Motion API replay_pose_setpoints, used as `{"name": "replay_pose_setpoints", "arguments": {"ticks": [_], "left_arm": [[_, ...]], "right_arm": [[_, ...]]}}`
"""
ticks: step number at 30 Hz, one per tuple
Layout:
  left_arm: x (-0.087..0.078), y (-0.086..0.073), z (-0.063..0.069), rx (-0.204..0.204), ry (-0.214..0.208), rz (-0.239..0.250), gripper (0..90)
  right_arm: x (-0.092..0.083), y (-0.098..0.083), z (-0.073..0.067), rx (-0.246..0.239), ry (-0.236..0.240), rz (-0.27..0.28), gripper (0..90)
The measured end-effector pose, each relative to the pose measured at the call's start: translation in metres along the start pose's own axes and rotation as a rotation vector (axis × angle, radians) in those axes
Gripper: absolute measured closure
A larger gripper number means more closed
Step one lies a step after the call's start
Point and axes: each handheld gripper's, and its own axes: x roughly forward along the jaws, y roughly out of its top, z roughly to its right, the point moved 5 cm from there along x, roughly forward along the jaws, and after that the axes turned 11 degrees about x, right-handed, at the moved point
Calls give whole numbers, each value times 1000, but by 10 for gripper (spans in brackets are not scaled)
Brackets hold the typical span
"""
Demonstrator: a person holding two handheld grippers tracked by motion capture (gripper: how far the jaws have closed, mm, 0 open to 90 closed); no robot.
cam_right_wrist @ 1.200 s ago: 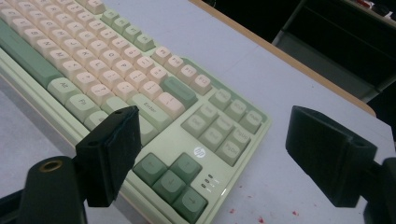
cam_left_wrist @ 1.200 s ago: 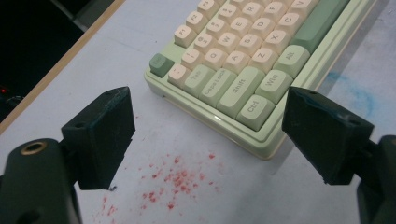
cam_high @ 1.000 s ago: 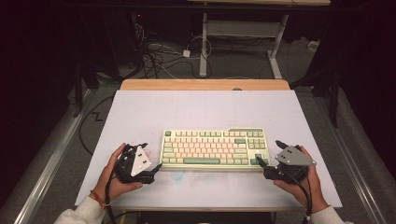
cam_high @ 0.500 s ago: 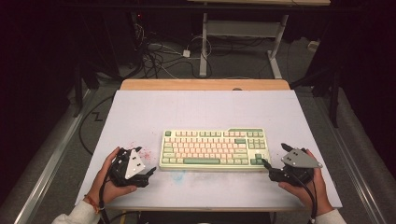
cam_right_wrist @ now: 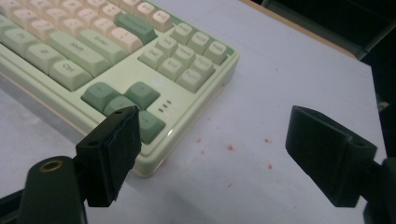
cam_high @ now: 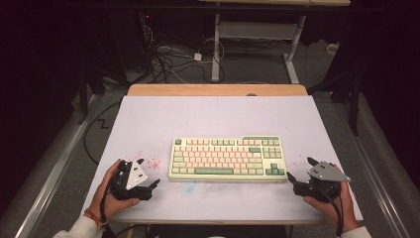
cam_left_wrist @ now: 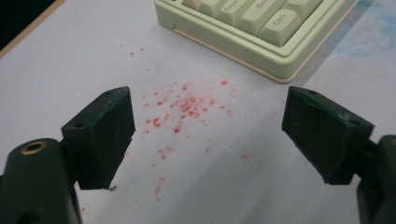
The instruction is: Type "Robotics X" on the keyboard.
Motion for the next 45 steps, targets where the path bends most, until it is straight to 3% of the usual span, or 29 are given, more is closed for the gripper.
{"name": "replay_pose_setpoints", "arguments": {"ticks": [6,26,45], "left_arm": [[3,-4,4,-3,-15,-15,160],[1,-2,7,-1,-7,12,160],[3,0,10,18,-20,5,160]], "right_arm": [[0,-7,4,32,-2,-9,186],[-3,-1,-9,-11,9,13,183],[-3,-2,-10,-14,10,16,181]]}}
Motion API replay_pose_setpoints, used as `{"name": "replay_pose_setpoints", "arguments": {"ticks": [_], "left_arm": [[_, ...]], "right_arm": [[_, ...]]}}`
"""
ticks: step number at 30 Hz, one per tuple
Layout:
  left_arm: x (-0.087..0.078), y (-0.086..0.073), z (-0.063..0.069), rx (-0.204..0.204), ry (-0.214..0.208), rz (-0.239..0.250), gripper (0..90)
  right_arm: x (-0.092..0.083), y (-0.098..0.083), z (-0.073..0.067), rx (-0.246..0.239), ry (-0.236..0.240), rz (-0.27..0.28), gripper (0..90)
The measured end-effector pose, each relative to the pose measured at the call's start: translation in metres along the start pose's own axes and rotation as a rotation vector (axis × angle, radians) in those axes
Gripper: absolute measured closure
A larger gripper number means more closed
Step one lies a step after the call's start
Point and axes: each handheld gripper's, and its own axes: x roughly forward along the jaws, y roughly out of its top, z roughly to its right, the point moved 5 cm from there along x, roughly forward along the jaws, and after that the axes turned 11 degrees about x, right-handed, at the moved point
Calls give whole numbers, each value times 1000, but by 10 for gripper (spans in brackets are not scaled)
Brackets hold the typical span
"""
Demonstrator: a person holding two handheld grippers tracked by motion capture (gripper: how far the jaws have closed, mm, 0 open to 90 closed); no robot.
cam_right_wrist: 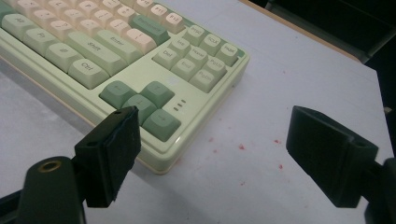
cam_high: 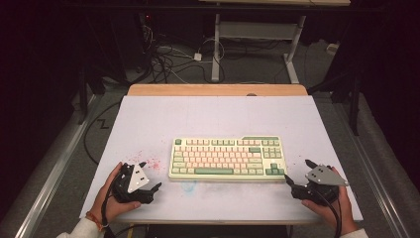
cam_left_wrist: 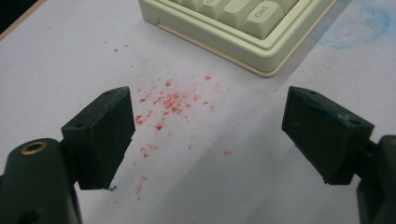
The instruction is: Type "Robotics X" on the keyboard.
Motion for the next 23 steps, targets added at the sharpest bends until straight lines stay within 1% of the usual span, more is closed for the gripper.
{"name": "replay_pose_setpoints", "arguments": {"ticks": [21,23], "left_arm": [[4,3,1,10,-10,-11,160],[5,4,1,7,-17,-10,160]], "right_arm": [[1,-1,1,-1,-1,-1,180],[1,-1,2,-1,0,-1,180]]}}
